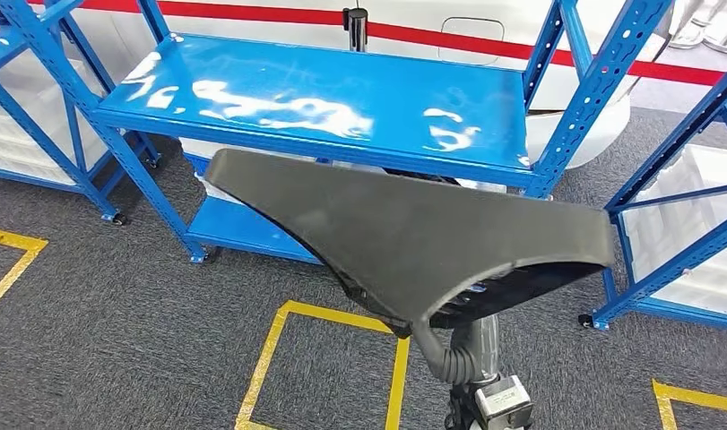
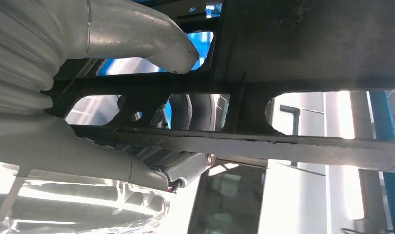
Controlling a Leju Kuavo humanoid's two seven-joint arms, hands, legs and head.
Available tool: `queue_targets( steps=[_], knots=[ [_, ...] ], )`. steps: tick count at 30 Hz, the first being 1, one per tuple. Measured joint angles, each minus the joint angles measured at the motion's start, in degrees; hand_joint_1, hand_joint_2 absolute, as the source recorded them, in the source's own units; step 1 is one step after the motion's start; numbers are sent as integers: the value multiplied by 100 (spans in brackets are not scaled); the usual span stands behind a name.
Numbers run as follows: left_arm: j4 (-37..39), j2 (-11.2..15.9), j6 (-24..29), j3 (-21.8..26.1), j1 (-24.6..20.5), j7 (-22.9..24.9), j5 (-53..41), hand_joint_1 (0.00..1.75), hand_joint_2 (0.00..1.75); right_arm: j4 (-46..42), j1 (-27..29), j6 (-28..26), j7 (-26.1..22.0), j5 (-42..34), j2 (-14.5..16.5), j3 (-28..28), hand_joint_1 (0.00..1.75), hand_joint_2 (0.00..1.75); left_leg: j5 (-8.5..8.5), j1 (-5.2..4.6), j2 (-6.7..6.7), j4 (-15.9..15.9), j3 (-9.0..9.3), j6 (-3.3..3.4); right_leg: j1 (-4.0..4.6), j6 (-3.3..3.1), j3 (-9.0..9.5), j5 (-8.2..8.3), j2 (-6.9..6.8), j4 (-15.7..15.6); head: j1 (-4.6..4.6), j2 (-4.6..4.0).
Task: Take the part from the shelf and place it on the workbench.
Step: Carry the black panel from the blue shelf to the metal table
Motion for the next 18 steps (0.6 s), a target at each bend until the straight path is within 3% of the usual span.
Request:
queue_targets(
  steps=[2, 5, 6, 7, 8, 10, 12, 13, 15, 17, 18],
  knots=[
    [3, 70, 13, -4, 32, 3, -83, 0, 175, 37, 70, -7, -51, -29, 48, -2, 175, 175, -209, 26, 84, 274, -129, -67, -54, -86, 4, 64, -95, -12, -26, 0],
    [5, 117, 157, -20, 35, 10, -221, 0, 175, 62, 162, -8, -78, -18, 124, -23, 175, 175, -811, 75, 245, 1332, -554, -167, -53, -155, -41, 116, -249, -9, -60, 0],
    [5, 123, 235, -25, 35, 10, -260, 0, 175, 64, 197, -10, -81, -7, 150, -33, 175, 175, -891, 92, 265, 1571, -628, -192, -49, -157, -52, 121, -301, -6, -59, 0],
    [5, 125, 293, -27, 33, 10, -287, 0, 175, 65, 234, -16, -84, 4, 174, -41, 175, 175, -863, 109, 287, 1601, -595, -211, -49, -153, -56, 121, -352, -3, -61, 0],
    [4, 127, 307, -29, 30, 10, -303, 0, 175, 61, 273, -23, -86, 13, 196, -48, 175, 175, -750, 126, 321, 1423, -458, -223, -51, -149, -53, 120, -402, 1, -61, 0],
    [1, 129, 237, -35, 7, 10, -356, 0, 175, 40, 344, -26, -91, 10, 224, -59, 175, 175, -452, 139, 505, 664, 6, -227, -42, -126, -42, 105, -488, 13, -63, 0],
    [-1, 123, 205, -78, -40, 10, -455, 0, 175, 22, 378, -15, -94, -47, 216, -72, 175, 175, -332, 106, 669, 141, 278, -168, 4, -73, -53, 86, -562, 32, -56, 0],
    [-1, 115, 227, -109, -63, 10, -500, 0, 175, 20, 371, -15, -95, -98, 197, -76, 175, 175, -341, 77, 691, 63, 298, -124, 27, -38, -65, 83, -602, 34, -50, 0],
    [-1, 93, 254, -162, -85, 10, -542, 0, 175, 21, 315, -33, -96, -236, 142, -73, 175, 175, -312, 57, 608, 29, 271, -16, 40, 34, -86, 71, -668, 45, -38, 0],
    [-1, 65, 195, -181, -102, 10, -551, 0, 175, 23, 252, -42, -98, -386, 78, -56, 175, 175, -262, 63, 523, -18, 261, 84, 28, 65, -191, -85, -556, 268, -27, 0],
    [-1, 55, 134, -184, -110, 9, -551, 0, 175, 26, 237, -45, -101, -451, 43, -48, 175, 175, -238, 74, 475, -34, 251, 127, 17, 52, -331, -247, -445, 565, -17, 0]
  ],
)
